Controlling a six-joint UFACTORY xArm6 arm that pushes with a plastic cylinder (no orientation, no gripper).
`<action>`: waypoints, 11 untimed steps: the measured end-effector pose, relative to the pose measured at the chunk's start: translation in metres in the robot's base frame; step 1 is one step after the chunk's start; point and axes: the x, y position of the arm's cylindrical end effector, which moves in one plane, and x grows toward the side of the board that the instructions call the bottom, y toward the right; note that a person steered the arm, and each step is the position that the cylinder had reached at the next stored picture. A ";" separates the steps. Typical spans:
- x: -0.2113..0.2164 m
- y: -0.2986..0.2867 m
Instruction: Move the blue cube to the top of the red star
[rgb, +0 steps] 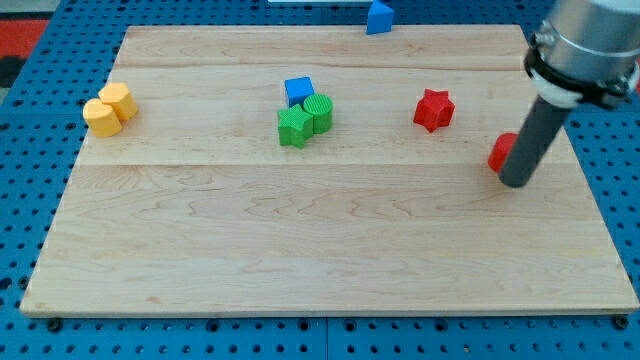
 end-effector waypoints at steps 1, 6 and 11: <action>-0.025 -0.008; -0.118 -0.104; -0.173 -0.098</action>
